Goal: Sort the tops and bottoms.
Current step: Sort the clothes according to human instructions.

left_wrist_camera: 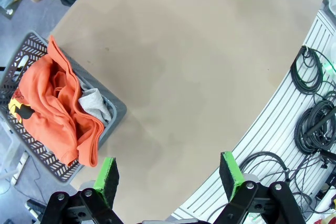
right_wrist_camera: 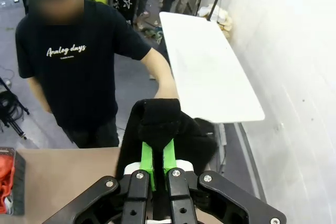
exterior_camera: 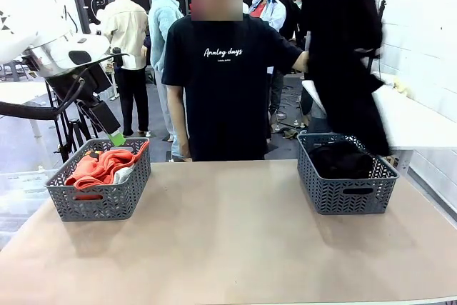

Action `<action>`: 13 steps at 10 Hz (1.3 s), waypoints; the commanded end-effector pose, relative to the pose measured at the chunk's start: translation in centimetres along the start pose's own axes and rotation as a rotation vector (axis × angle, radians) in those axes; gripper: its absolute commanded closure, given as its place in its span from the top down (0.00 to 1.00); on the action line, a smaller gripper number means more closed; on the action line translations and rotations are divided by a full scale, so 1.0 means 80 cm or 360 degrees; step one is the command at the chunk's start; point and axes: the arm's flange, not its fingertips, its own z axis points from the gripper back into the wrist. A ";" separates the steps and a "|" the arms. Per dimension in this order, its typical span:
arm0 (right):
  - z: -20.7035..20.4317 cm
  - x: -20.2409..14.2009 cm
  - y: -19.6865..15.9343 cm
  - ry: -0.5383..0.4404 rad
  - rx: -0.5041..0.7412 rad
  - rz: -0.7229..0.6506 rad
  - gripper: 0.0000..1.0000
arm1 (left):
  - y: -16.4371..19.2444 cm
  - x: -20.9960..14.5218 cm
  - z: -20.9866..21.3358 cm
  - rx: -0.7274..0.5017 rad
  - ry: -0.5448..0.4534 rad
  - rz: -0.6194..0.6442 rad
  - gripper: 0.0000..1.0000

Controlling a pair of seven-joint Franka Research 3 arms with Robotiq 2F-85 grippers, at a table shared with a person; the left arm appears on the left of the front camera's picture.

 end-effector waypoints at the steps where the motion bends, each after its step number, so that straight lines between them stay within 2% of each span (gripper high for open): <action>1: -0.001 0.001 -0.003 0.0000 -0.0006 -0.0002 0.00 | -0.001 -0.003 0.001 -0.0003 0.0001 -0.0001 1.00; 2: -0.043 0.003 -0.026 0.0148 0.0082 -0.0047 0.00 | -0.001 -0.003 0.001 -0.0003 0.0001 -0.0001 1.00; 3: -0.094 0.000 -0.060 0.0297 0.0091 -0.0209 0.00 | -0.001 -0.003 0.001 -0.0003 0.0001 -0.0001 1.00; 5: -0.164 -0.025 -0.102 0.0459 0.0095 -0.0385 0.00 | -0.001 -0.003 0.001 -0.0003 0.0001 -0.0001 1.00; 8: -0.227 -0.089 -0.119 0.0801 0.0080 -0.0495 0.00 | -0.001 -0.003 0.001 -0.0003 0.0001 -0.0001 1.00; 10: -0.247 -0.117 -0.123 0.0939 0.0044 -0.0509 0.00 | -0.001 -0.003 0.001 -0.0003 0.0001 -0.0001 1.00; 11: -0.257 -0.086 -0.122 0.0815 0.0048 -0.0453 0.00 | -0.001 -0.003 0.001 -0.0003 0.0001 -0.0001 1.00; 13: -0.257 -0.086 -0.122 0.0815 0.0048 -0.0453 0.00 | -0.001 -0.003 0.001 -0.0003 0.0001 -0.0001 1.00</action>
